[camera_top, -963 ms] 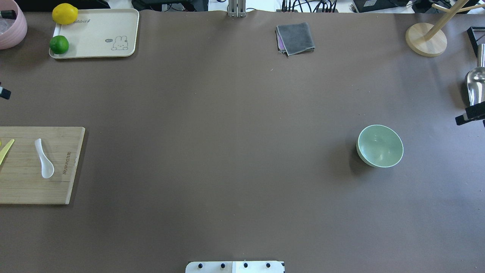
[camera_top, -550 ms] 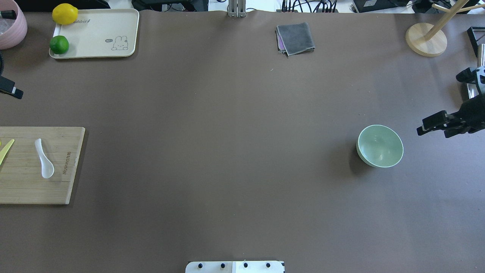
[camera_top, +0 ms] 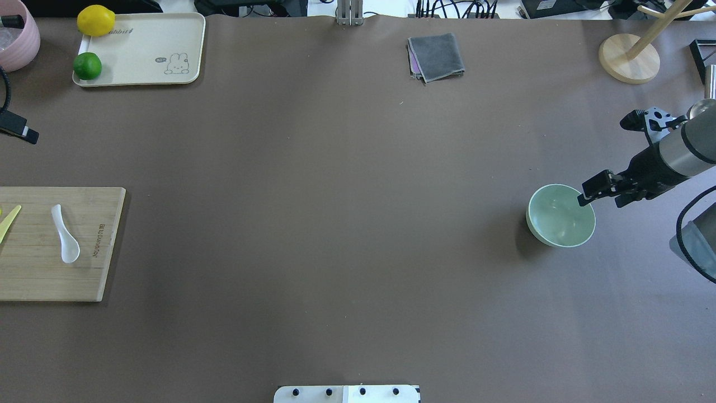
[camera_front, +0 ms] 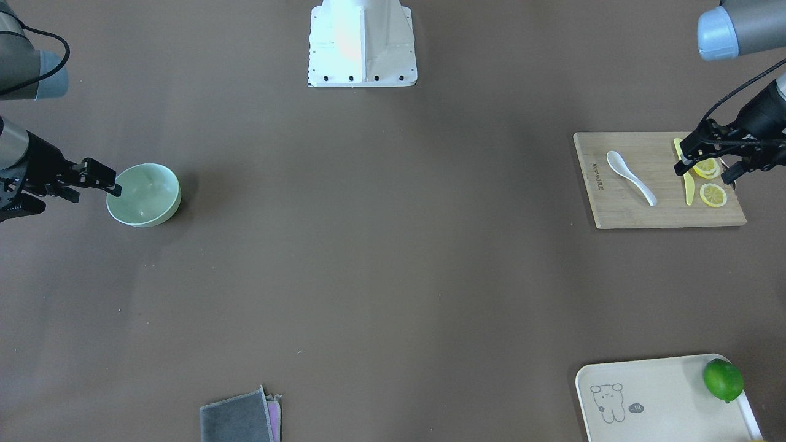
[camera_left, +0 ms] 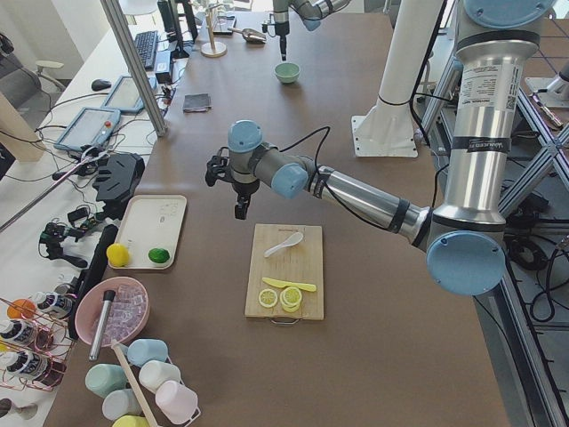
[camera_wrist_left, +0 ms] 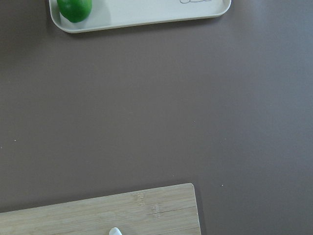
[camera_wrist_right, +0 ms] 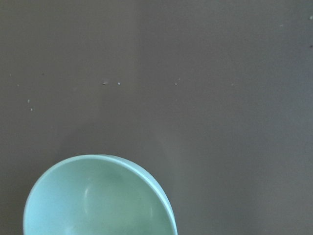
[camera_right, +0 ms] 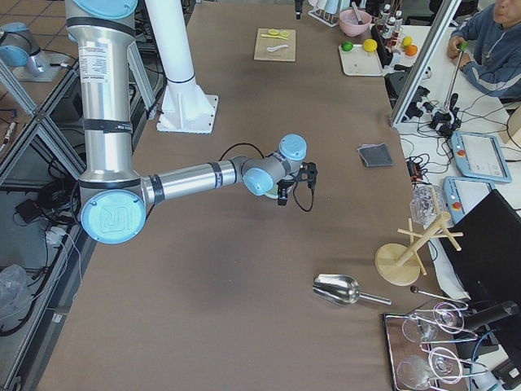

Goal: Place spoon in bowl
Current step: 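Reach the right gripper to the pale green bowl and grasp its rim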

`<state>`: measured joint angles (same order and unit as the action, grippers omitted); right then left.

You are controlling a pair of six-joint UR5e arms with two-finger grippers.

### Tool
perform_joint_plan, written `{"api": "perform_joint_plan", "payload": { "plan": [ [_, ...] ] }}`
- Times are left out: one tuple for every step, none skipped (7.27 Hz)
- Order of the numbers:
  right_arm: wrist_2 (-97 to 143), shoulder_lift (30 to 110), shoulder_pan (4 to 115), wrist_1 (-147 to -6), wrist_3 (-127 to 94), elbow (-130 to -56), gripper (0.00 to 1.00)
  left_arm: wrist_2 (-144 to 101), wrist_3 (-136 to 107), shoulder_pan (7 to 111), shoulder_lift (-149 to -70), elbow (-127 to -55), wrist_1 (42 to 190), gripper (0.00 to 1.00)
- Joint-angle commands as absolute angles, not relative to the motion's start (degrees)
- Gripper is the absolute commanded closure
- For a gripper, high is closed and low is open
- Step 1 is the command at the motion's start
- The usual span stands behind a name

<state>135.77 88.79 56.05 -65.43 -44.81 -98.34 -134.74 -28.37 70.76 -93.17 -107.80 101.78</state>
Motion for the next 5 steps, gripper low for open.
{"api": "perform_joint_plan", "payload": {
  "plan": [
    [135.70,88.59,53.97,-65.39,-44.74,-97.56,0.23,-134.74,-28.30,70.75,-93.16,-107.84,101.78,0.07],
    [135.62,88.59,53.53,-65.39,-44.74,-97.56,0.26,-134.74,-28.30,70.75,-93.16,-107.84,101.78,0.07],
    [135.18,88.59,53.18,-65.30,-44.74,-97.04,0.34,-134.74,-28.30,70.75,-93.16,-107.84,101.78,0.07],
    [135.00,88.59,53.00,-65.30,-44.74,-96.86,0.51,-134.74,-28.30,70.75,-93.16,-107.75,101.78,0.07],
    [134.91,88.59,52.91,-65.39,-44.82,-96.77,0.67,-134.74,-28.30,70.75,-93.16,-107.84,101.78,0.07]
  ]
}}
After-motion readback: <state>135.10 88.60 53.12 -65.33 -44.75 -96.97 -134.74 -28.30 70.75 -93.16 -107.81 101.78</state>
